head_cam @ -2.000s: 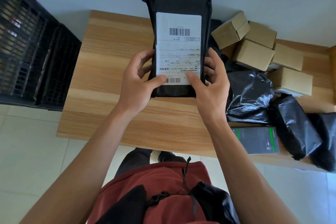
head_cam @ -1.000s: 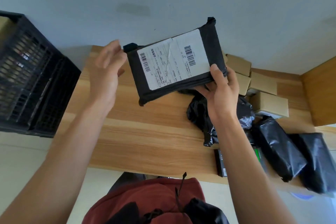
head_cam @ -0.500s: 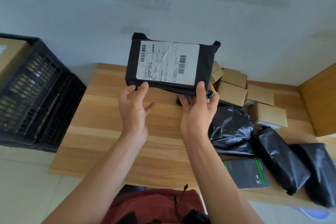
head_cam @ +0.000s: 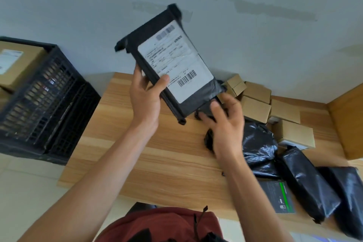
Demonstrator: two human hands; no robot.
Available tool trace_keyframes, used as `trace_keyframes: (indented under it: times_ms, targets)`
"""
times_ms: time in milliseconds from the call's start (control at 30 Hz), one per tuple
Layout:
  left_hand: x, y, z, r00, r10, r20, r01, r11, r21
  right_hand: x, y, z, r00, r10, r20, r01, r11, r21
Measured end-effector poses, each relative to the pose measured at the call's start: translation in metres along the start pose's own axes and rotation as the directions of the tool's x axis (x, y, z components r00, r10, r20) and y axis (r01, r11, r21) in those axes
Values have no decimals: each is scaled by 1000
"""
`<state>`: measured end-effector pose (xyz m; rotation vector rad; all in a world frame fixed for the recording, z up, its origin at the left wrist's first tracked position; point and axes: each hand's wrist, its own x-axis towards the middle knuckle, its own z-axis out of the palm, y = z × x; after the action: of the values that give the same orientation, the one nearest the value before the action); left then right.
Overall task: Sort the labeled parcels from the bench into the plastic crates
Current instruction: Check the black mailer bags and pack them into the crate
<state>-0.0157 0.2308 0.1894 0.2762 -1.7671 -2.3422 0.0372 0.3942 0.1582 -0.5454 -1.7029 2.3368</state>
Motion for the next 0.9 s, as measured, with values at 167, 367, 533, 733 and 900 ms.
trace_keyframes:
  times_ms: [167, 367, 533, 733, 900]
  targets:
    - [15, 37, -2, 988, 72, 140, -87, 990, 108, 24, -47, -9, 958, -255, 131, 283, 914, -290]
    - [16, 47, 3, 963, 74, 258, -124, 975, 184, 17, -50, 13, 892, -184, 414, 327, 894, -306]
    - [9, 40, -1, 986, 85, 140, -112, 973, 202, 6, -33, 19, 940, -178, 292, 229, 962, -150]
    - [-13, 19, -10, 950, 158, 270, -263, 871, 416, 0, -23, 30, 942, -262, 211, 299, 940, -164]
    - [-15, 20, -34, 964, 180, 197, -249, 875, 416, -3, -19, 49, 925, -244, 291, 308, 930, -199]
